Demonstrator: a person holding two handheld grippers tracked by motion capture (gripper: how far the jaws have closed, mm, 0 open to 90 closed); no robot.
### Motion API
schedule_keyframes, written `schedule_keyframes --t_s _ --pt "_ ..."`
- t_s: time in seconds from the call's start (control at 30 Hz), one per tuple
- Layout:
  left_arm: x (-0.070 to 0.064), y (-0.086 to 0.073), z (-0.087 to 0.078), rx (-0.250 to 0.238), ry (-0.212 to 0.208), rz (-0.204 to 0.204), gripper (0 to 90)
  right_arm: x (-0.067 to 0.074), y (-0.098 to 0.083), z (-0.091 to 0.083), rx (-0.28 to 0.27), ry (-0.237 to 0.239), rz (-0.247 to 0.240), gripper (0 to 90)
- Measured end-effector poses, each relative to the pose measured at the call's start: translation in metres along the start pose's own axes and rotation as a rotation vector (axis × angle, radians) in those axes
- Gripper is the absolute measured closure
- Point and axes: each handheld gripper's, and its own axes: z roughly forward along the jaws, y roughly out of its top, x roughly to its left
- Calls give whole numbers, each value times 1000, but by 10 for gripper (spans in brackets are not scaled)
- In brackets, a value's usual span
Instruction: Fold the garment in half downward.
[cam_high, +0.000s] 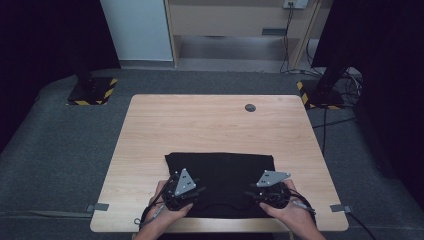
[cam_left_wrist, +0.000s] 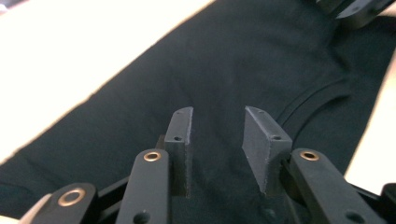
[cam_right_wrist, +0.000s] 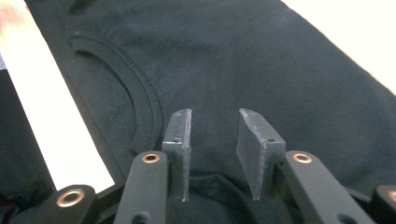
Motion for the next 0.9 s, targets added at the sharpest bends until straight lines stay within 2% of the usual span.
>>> schedule_keyframes --t_s 0.17,0.3,0.63,0.73,0.8,0.9 --pt "5 -12 13 28 3 -42 607 8 -8 23 33 12 2 613" --pt "3 -18 14 42 3 -41 597 15 -17 35 60 5 -7 585" --pt "-3 -29 21 89 6 -34 558 14 -24 35 36 12 10 535" --pt "-7 -32 22 88 -1 -44 544 11 -27 34 34 22 20 505" --pt "-10 -32 21 89 2 -34 540 9 -29 33 39 22 9 487" --pt "-11 -33 21 83 9 -46 509 8 -31 32 37 25 10 469"
